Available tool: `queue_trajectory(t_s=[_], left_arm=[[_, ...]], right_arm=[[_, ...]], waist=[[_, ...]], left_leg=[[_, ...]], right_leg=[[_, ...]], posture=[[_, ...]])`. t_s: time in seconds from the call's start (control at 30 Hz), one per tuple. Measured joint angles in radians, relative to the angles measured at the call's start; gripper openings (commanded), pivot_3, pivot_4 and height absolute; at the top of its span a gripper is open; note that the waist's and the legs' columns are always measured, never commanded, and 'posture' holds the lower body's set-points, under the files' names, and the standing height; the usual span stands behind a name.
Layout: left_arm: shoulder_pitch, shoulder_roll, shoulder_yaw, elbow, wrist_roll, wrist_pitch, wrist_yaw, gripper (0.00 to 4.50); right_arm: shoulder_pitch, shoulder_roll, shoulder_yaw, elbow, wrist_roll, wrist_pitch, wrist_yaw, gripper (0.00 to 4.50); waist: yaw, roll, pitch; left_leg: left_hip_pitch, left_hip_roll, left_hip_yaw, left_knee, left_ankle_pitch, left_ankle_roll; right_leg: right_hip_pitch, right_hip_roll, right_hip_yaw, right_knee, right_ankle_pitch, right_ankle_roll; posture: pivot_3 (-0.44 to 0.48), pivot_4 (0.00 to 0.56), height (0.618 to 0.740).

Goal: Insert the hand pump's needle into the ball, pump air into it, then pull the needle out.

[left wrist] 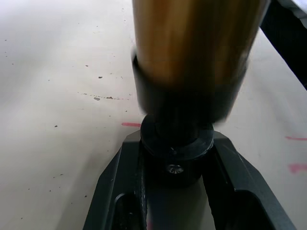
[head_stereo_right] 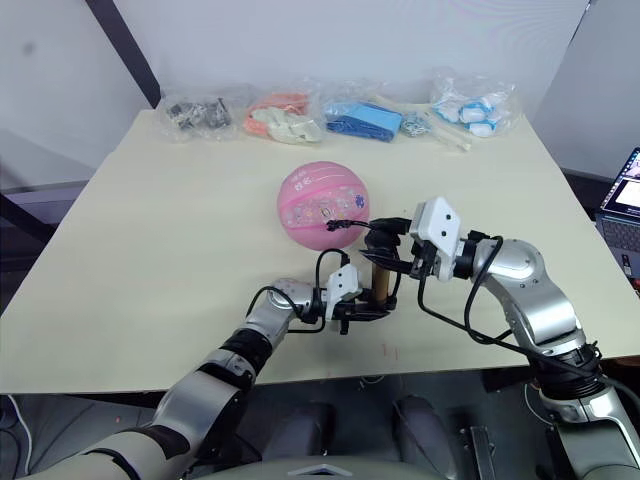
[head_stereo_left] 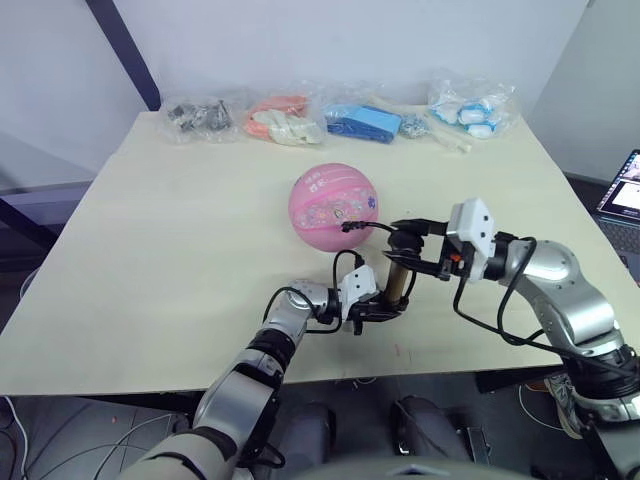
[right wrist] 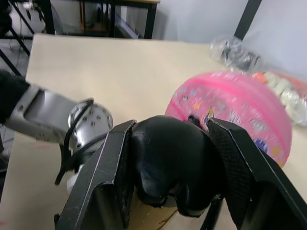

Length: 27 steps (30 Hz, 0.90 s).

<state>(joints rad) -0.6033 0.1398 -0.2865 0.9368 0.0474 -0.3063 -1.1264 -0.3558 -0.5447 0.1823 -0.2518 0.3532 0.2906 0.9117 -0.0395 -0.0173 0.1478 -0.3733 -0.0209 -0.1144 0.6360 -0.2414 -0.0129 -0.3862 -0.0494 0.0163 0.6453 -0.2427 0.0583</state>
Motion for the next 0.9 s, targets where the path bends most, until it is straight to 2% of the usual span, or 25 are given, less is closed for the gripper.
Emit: queue_trajectory(t_s=[0.17,0.4,0.57,0.8,0.9], left_arm=[[-0.001,0.0,0.002,-0.002,-0.001,0.0,-0.002,1.07],[-0.004,-0.003,0.002,-0.005,-0.011,0.0,-0.015,1.07],[-0.005,-0.003,0.002,-0.004,-0.011,0.0,-0.011,1.07],[-0.006,-0.003,0.002,-0.003,-0.011,0.0,-0.011,1.07],[-0.006,-0.003,0.0,-0.001,-0.008,0.0,-0.01,1.07]], right_arm=[[-0.027,-0.002,-0.038,-0.009,0.041,0.059,0.014,1.94],[-0.24,-0.064,-0.148,-0.046,0.228,0.239,0.058,1.94],[-0.327,-0.081,-0.219,-0.05,0.321,0.311,0.054,1.94],[-0.329,-0.09,-0.232,-0.05,0.331,0.317,0.048,1.94],[-0.227,-0.083,-0.184,-0.086,0.26,0.234,0.047,1.94]], waist=[[0.0,0.0,0.001],[0.004,0.002,0.003],[0.004,0.002,0.004],[0.004,0.002,0.004],[0.004,0.001,0.002]], left_leg=[[-0.001,0.0,0.0,0.0,0.0,0.0],[-0.008,-0.001,-0.001,0.0,0.0,0.0],[-0.008,-0.001,-0.001,0.0,0.0,0.0],[-0.008,-0.001,0.0,0.0,0.0,0.0],[-0.007,-0.001,0.0,0.0,0.0,0.0]], right_leg=[[0.0,0.0,0.0,0.0,0.0,0.0],[-0.007,-0.001,0.0,0.0,0.0,-0.001],[-0.008,-0.001,0.0,0.0,0.0,0.0],[-0.008,-0.001,0.0,0.0,0.0,0.0],[-0.007,-0.001,0.0,0.0,0.0,0.0]], posture=[[0.0,0.15,0.74],[0.0,0.15,0.74],[0.0,0.15,0.74],[0.0,0.15,0.74],[0.0,0.15,0.74]])
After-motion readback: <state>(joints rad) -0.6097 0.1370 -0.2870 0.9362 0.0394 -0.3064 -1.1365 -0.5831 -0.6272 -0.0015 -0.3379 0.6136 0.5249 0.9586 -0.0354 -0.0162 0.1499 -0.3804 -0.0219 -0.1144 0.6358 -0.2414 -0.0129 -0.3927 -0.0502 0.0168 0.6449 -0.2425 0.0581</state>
